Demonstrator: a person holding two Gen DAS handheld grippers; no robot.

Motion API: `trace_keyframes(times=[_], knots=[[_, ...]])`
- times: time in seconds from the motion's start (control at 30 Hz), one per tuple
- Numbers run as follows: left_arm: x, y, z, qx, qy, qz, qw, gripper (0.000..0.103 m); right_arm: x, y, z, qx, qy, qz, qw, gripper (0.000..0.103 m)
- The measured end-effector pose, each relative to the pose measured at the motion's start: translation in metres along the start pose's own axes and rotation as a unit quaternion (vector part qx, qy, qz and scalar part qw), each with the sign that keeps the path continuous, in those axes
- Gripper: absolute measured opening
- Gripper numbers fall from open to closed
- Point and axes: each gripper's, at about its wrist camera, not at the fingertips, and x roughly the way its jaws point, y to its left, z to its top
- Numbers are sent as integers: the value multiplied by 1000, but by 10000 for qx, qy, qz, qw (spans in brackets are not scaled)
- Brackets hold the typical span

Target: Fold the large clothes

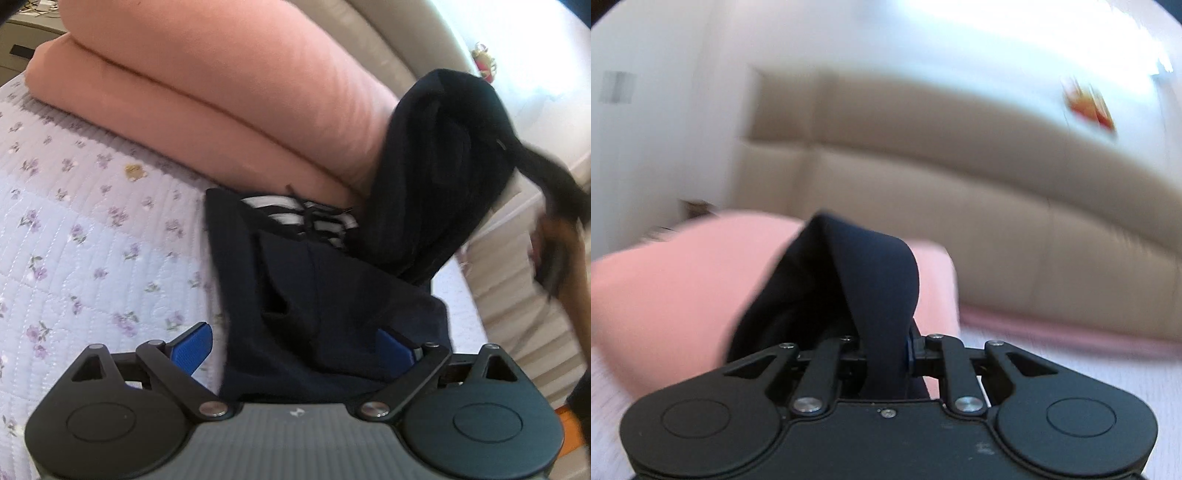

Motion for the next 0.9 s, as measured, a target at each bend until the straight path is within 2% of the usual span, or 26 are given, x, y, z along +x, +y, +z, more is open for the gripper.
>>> trace_keyframes(times=[0.07,0.1,0.13,0.17,0.2,0.3,0.33,0.4,0.43,0.5,0.57,0.63,0.7,0.77,0.8,0.83,0.87,0.9], knots=[[-9,-7,1,30,-104,-87,9999,97,-52,8,-22,-407,-215,319,9984,23],[-16,-11,1,66,-191,-124,9997,98,-79,12,-40,-690,-168,475,9963,40],[-20,-14,1,96,-254,-143,9995,99,-98,14,-60,-943,3,693,9931,72],[-24,-16,1,121,-302,-150,9994,100,-107,17,-79,-1148,315,848,9893,86],[-27,-19,1,133,-335,-161,9992,101,-119,19,-103,-1374,813,1047,9816,93],[-23,-20,0,-49,-193,-265,9995,102,-138,18,-161,-1604,1963,1487,9558,91],[-17,-19,0,-133,-61,-342,9993,102,-142,14,-175,-1495,2200,1517,9520,91],[-1,-19,0,-271,221,-447,9984,102,-140,-1,-189,-754,2452,1466,9554,91],[8,-21,0,-345,381,-478,9975,102,-132,-12,-193,-147,2588,1545,9534,92],[27,-25,0,-486,642,-574,9951,102,-123,-37,-200,1129,2626,1836,9405,93],[44,-30,-3,-522,886,-618,9928,102,-115,-58,-207,2064,2519,2137,9210,94],[61,-38,-9,-406,1126,-494,9916,102,-116,-64,-216,2485,2426,1822,9199,97],[74,-45,-21,-233,1339,-273,9904,100,-96,-61,-224,2640,2797,1248,9146,97],[85,-51,-30,-85,1456,-79,9893,98,-76,-55,-241,2728,3248,1097,8989,96],[88,-54,-33,7,1429,-36,9897,86,-68,-53,-246,2811,3361,1144,8916,85],[89,-57,-36,141,1353,17,9907,66,-65,-50,-251,2937,3386,1236,8853,70],[89,-63,-37,266,1368,186,9901,10,-69,-45,-250,3006,3216,1308,8883,3],[87,-66,-36,278,1309,248,9907,12,-77,-39,-241,2919,3031,1132,9001,3]])
